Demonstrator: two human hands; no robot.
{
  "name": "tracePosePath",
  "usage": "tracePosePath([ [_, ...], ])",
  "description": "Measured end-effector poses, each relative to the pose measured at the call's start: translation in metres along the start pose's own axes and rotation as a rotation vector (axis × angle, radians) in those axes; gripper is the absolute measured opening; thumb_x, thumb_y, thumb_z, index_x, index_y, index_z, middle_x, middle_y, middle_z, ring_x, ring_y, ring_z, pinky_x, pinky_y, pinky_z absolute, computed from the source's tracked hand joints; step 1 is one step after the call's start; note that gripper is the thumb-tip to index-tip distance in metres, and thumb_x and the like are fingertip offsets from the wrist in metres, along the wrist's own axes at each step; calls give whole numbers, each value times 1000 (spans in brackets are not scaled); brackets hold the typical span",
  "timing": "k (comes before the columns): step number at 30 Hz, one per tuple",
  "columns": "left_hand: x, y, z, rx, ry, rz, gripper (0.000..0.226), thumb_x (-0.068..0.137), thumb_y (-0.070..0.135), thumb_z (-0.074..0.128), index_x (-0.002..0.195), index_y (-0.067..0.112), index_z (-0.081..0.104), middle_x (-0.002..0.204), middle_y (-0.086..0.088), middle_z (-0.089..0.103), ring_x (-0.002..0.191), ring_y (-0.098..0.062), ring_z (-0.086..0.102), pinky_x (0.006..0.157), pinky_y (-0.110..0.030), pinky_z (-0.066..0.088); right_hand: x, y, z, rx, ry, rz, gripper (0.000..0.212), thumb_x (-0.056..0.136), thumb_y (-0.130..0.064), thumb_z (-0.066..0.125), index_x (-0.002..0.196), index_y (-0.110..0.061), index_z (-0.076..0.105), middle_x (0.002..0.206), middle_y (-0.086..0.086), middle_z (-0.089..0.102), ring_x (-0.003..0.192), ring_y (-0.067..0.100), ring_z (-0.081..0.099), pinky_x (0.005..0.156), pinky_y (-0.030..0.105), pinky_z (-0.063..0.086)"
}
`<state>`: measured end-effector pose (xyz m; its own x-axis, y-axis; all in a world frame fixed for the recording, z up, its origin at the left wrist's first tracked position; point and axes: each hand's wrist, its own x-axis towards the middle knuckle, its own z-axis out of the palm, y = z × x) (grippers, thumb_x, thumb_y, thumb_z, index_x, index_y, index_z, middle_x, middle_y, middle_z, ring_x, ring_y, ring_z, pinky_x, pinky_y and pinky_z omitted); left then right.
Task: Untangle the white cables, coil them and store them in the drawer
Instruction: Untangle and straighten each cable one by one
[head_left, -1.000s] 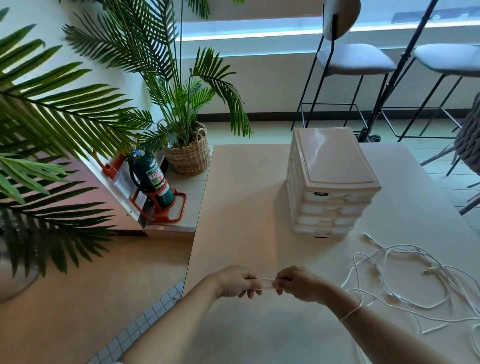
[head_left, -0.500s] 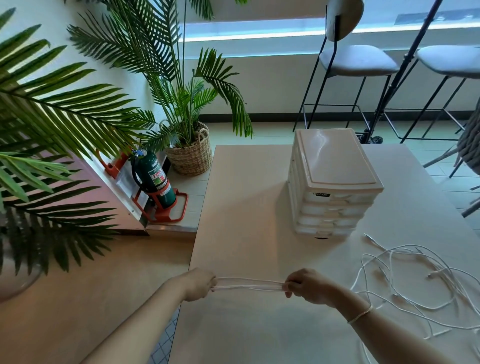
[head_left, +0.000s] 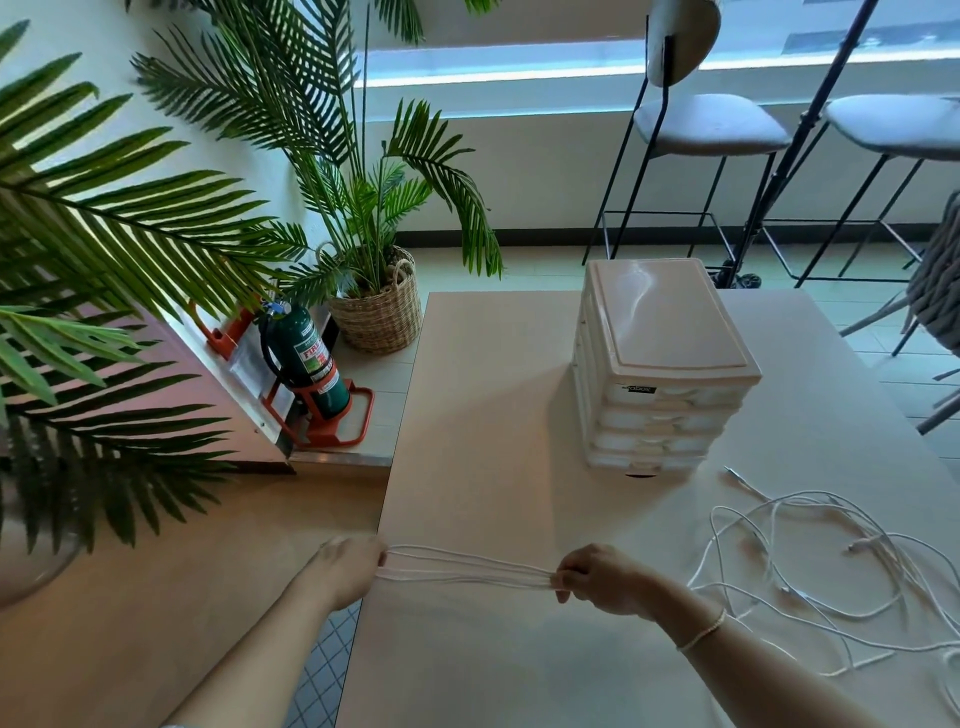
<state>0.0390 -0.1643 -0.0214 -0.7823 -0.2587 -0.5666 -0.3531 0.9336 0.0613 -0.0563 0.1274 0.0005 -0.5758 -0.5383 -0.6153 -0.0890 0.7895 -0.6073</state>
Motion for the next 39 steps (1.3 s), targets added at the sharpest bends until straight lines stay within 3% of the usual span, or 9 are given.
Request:
tracePosePath([
  [4,2,-4,2,104,115,-20,35,90,3,24,105,19,52,115,-5,57,100,-21,44,87,-31,37,4,-5,6,-32,-14,-8,33,93,-25,51,60,-30,56,58,-6,44,49,7,37,45,17,29],
  [6,5,-6,5,200,125,-23,38,90,1,27,113,19,51,120,-3,54,116,-20,43,114,-39,20,5,-6,8,-62,-21,-15,34,93,-26,50,60,-30,55,60,-7,44,50,6,37,48,18,30],
  [8,8,-11,7,273,122,-55,39,90,1,32,121,18,49,125,-2,50,122,-19,40,118,-43,7,5,-8,8,-80,-23,-24,34,94,-26,49,61,-31,54,60,-8,44,50,6,37,47,17,30],
  [16,11,-1,-9,277,53,-179,44,92,11,44,135,16,37,139,-8,39,131,-24,32,114,-47,17,3,-10,8,-70,-26,-14,33,94,-25,48,62,-30,55,61,-6,45,50,6,37,46,17,29],
  [20,9,66,-34,-142,35,103,50,90,0,36,137,14,41,145,-7,35,135,-23,30,112,-28,21,5,-14,6,-58,-38,-14,33,93,-25,48,62,-29,56,60,-5,44,49,7,36,45,18,28],
  [24,-9,137,-36,-330,-157,448,35,100,18,31,107,4,63,119,-14,61,109,-24,54,86,-25,36,3,-21,4,-9,-44,-46,30,93,-18,46,67,-24,60,58,-6,45,50,6,36,45,15,29],
  [27,-8,148,-17,-368,-216,480,43,100,29,27,82,12,62,88,-11,63,73,-18,55,66,-25,40,-1,-22,-1,37,-46,-86,34,91,-7,42,70,-21,65,44,-16,52,48,3,37,44,10,29],
  [31,-4,146,-4,-333,-93,475,52,95,41,22,83,10,62,85,-9,65,82,-25,59,74,-29,43,-3,-14,-7,195,-90,-86,35,93,-16,51,65,-30,67,46,-12,54,41,4,36,44,15,28],
  [39,-4,149,-8,-350,24,536,40,101,24,32,75,8,58,80,-16,62,74,-26,54,67,-27,32,-6,14,-42,158,-176,-9,23,90,-6,48,76,-19,61,59,-11,67,42,1,52,42,16,35],
])
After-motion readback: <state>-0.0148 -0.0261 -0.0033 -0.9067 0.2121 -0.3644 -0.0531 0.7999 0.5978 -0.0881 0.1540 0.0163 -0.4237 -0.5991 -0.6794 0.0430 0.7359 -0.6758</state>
